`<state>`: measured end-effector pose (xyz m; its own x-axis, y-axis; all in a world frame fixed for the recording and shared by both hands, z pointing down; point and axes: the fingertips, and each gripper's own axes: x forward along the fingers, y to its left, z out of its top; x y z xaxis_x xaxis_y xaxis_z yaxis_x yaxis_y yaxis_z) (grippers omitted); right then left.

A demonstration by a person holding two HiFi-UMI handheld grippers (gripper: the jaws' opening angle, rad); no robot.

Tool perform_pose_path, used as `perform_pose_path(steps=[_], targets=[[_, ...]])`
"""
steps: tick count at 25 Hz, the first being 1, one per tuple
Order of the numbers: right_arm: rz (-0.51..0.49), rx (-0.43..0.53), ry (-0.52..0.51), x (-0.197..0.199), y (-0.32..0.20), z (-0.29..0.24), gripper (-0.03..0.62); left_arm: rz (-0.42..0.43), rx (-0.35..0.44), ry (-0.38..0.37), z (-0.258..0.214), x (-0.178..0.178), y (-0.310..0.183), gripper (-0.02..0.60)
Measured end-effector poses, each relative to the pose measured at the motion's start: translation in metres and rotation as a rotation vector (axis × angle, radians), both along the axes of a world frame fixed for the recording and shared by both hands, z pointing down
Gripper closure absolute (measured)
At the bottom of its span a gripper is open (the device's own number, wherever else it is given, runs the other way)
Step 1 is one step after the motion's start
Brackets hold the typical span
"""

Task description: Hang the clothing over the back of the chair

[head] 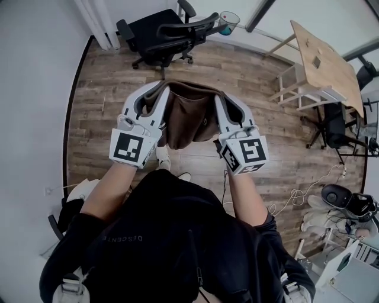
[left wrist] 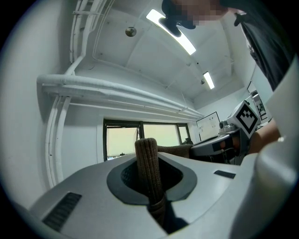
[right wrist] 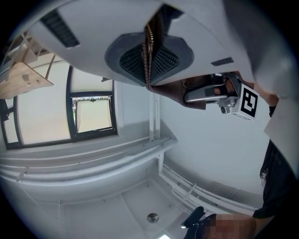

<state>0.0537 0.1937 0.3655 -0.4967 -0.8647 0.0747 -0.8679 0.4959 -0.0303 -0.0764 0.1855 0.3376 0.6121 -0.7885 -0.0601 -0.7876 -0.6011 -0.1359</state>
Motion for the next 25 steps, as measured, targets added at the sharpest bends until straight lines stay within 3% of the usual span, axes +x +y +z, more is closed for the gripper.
perform_pose_path(steps=[25], targets=[[0.151, -0.039, 0.037, -0.037, -0.106, 0.008, 0.557, 0.15, -0.027, 0.036, 0.01, -0.036, -0.123, 0.534]])
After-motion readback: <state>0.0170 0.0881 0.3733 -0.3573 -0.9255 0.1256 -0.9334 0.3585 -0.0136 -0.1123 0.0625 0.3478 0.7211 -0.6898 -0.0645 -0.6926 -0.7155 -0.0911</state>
